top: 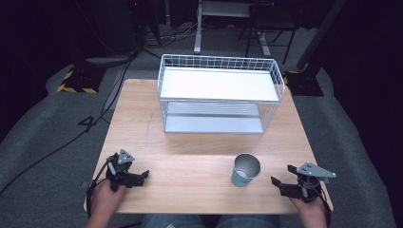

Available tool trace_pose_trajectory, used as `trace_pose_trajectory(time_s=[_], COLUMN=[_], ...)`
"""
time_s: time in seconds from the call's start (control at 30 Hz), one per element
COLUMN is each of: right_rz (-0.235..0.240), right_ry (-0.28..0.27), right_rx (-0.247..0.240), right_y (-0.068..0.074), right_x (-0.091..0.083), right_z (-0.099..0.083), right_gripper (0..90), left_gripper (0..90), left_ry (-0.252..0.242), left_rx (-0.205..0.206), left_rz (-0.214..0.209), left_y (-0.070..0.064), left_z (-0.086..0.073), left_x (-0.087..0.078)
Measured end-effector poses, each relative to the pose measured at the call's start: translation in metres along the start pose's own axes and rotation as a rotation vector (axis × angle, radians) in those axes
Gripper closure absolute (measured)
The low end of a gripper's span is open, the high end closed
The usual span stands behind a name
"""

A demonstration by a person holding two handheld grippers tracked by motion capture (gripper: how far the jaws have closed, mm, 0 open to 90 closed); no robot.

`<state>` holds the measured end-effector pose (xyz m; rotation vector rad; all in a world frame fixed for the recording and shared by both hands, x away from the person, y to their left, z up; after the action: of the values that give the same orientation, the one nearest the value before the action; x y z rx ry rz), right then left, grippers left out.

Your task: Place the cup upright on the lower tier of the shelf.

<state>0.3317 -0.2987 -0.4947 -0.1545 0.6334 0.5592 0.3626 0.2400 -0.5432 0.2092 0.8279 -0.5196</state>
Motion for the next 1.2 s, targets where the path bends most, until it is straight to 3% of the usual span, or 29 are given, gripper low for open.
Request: trace_pose_trajectory(time_s=[0.47,0.97,1.2], right_rz=[0.109,0.191,0.201], right_ry=[0.007,0.027,0.019], right_rx=[-0.078,-0.119,-0.105], right_y=[0.044,0.072,0.078], right_x=[0.013,0.035,0.047], right_z=[0.009,0.01,0.01], right_gripper=[13.3,9.7,9.7], left_gripper=[0.0,0.0,0.0], left_ry=[0.0,0.001,0.0], left_rx=[-0.003,-0.004,-0.003], left_rz=[-0.002,-0.003,-0.003], left_y=[0.0,0.0,0.0], left_z=[0.0,0.0,0.0], left_x=[0.0,0.0,0.0])
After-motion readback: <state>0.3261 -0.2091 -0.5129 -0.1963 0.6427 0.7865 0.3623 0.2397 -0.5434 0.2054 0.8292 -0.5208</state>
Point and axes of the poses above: each handheld gripper's, and its own axes: x roughly forward along the jaws, z roughly out of its top, y roughly to its left, the point moved 5 cm from there along x, roughly forward along the jaws
